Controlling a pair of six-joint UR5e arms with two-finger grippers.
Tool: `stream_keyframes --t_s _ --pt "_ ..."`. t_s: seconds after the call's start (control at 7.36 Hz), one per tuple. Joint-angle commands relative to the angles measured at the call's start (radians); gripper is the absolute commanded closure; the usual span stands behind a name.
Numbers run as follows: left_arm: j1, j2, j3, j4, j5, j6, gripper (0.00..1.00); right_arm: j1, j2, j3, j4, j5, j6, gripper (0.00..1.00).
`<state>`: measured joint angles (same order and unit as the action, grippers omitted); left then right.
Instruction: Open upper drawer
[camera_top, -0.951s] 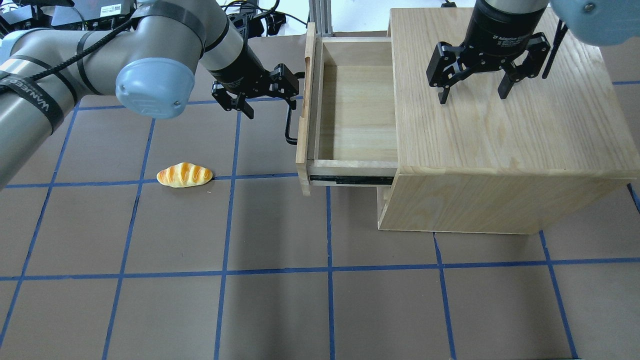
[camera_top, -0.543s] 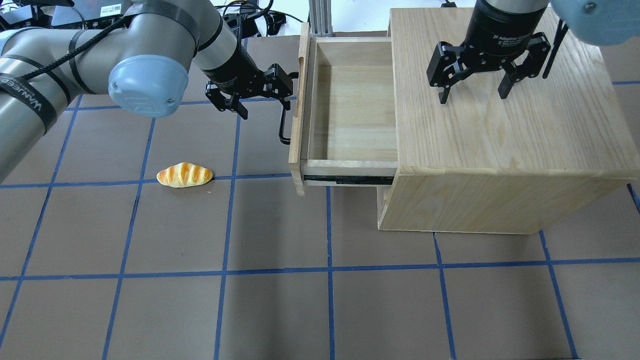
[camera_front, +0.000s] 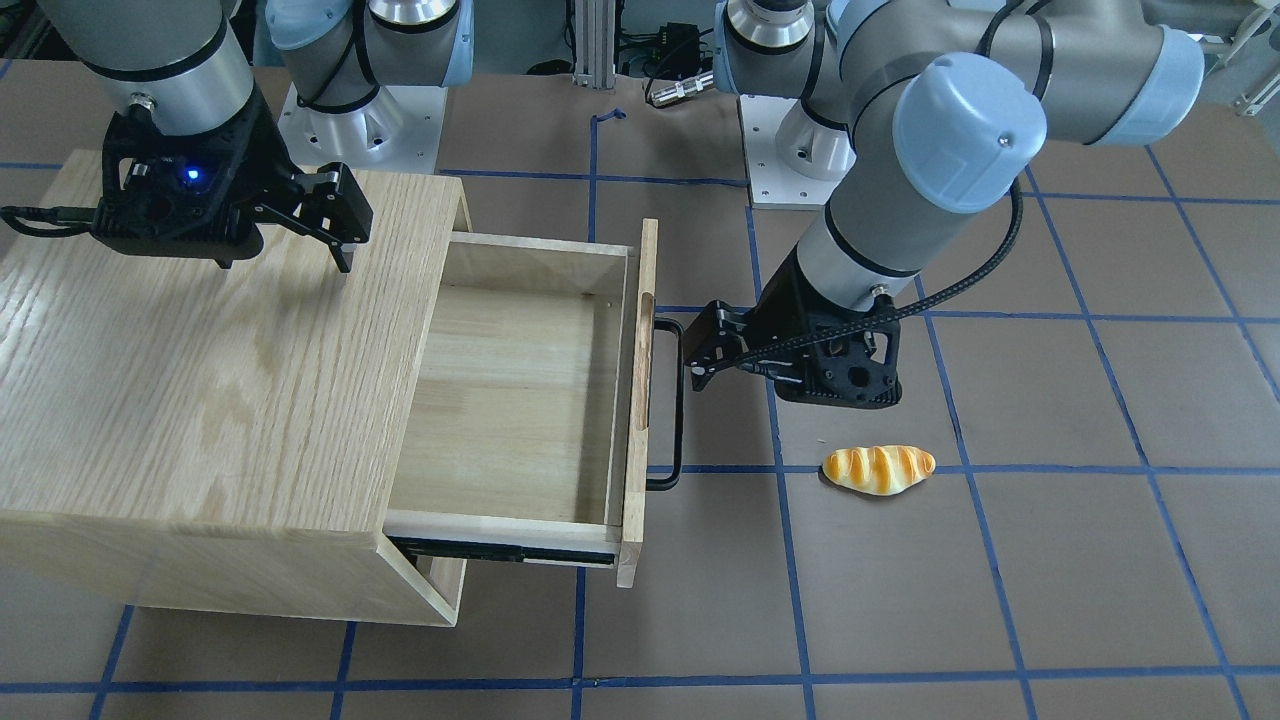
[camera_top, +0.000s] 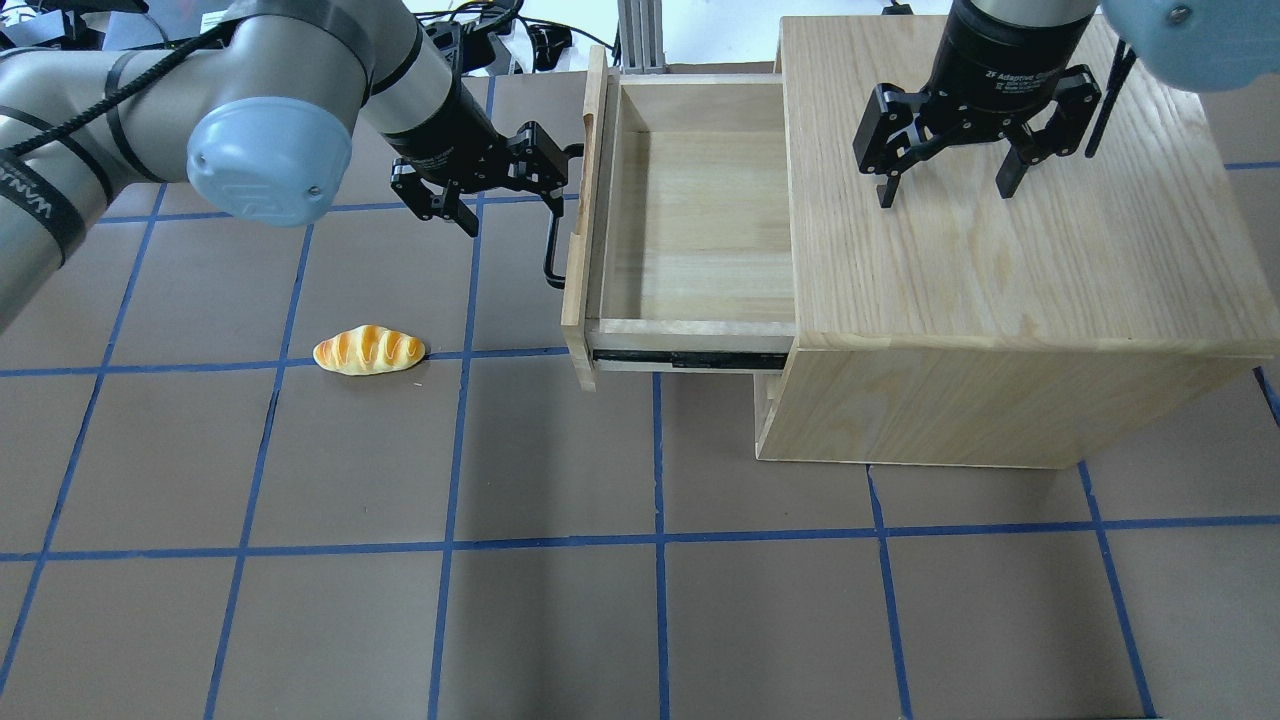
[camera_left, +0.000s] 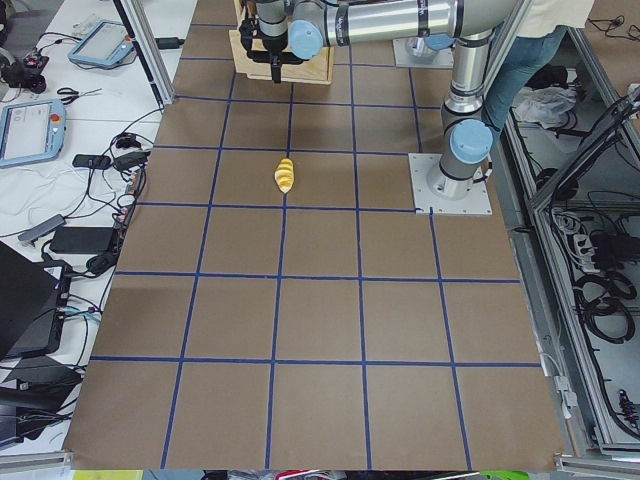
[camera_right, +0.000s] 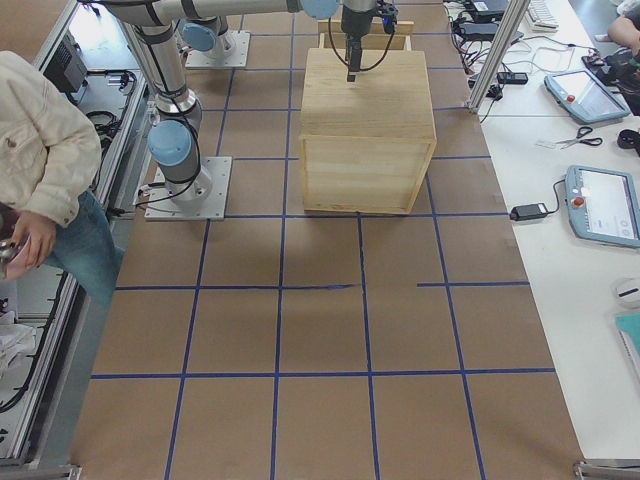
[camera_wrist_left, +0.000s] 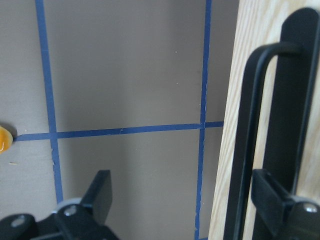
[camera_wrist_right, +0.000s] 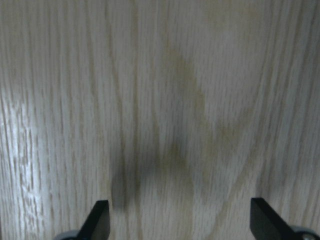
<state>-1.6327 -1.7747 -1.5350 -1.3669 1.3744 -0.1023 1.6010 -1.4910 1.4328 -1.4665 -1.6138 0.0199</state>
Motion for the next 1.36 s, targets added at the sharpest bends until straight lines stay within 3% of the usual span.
stream_keyframes --t_s 0.0,0.27,0.41,0.68,1.22 --pt "0.063 0.075 0.042 -0.133 0.107 0.025 0.00 0.001 0.000 0.001 0.000 0.000 0.000 0.00" --pt "0.145 0.124 0.108 -0.255 0.139 0.109 0.00 0.000 0.000 0.000 0.000 0.000 -0.002 0.00" --pt "0.137 0.162 0.127 -0.292 0.251 0.131 0.00 0.001 0.000 0.000 0.000 0.000 0.000 0.00" --pt "0.131 0.207 0.113 -0.305 0.252 0.121 0.00 0.001 0.000 0.000 0.000 0.000 0.000 0.00" --pt "0.108 0.189 0.113 -0.293 0.252 0.118 0.00 0.001 0.000 0.000 0.000 0.000 -0.002 0.00"
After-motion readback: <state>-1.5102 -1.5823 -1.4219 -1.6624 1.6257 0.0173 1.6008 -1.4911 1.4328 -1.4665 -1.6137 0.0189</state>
